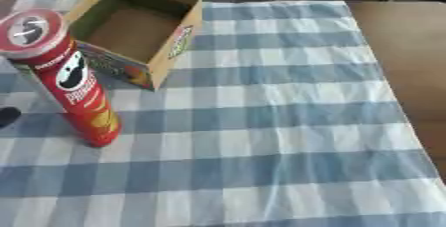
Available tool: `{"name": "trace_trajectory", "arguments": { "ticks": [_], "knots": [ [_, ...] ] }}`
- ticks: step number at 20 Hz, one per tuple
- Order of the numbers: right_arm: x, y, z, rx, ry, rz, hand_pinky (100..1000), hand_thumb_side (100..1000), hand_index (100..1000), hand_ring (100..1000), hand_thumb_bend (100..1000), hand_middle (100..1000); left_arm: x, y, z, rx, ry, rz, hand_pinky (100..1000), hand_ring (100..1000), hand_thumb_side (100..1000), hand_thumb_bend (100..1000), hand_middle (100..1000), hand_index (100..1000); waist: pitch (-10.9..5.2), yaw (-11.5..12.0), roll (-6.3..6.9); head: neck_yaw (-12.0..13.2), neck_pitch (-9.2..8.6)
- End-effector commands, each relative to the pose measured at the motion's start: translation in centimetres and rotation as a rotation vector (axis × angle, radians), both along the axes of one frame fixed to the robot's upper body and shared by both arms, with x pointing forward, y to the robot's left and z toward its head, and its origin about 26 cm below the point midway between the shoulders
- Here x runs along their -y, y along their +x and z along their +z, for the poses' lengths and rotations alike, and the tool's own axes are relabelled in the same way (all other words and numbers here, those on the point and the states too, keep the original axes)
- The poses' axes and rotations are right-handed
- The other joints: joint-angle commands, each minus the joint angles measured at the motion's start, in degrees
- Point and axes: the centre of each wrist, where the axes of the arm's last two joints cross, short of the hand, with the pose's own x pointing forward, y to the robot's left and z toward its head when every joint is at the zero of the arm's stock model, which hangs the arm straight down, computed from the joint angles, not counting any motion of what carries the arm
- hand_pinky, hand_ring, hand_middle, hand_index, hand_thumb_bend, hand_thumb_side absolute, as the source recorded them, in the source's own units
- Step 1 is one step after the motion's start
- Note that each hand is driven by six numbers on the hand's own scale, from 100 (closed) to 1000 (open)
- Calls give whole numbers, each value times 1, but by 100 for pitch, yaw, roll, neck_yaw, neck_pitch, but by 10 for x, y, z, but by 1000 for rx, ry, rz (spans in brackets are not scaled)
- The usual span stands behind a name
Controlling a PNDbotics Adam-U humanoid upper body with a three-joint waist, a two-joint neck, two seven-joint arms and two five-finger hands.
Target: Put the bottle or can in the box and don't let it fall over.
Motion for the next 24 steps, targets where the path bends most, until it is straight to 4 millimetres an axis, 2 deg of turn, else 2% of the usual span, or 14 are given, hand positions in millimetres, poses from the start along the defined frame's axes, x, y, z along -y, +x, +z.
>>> {"name": "trace_trajectory", "arguments": {
  "ticks": [1,14,24],
  "knots": [
    [1,-2,9,22,-20,9,863,843,816,1000,100,908,1,4,9,-5,35,-33,1000,1000,151,902,889,854,-91,-12,7,21,-73],
    [-1,-1,9,18,-16,15,863,849,811,1000,100,908,22,16,20,-21,85,-231,1000,1000,164,908,894,851,-57,-28,48,37,-98],
    [-3,0,8,13,-10,19,863,853,807,1000,100,907,33,30,23,-23,116,-263,1000,1000,169,924,884,847,-40,-75,40,111,-151]
  ]
}}
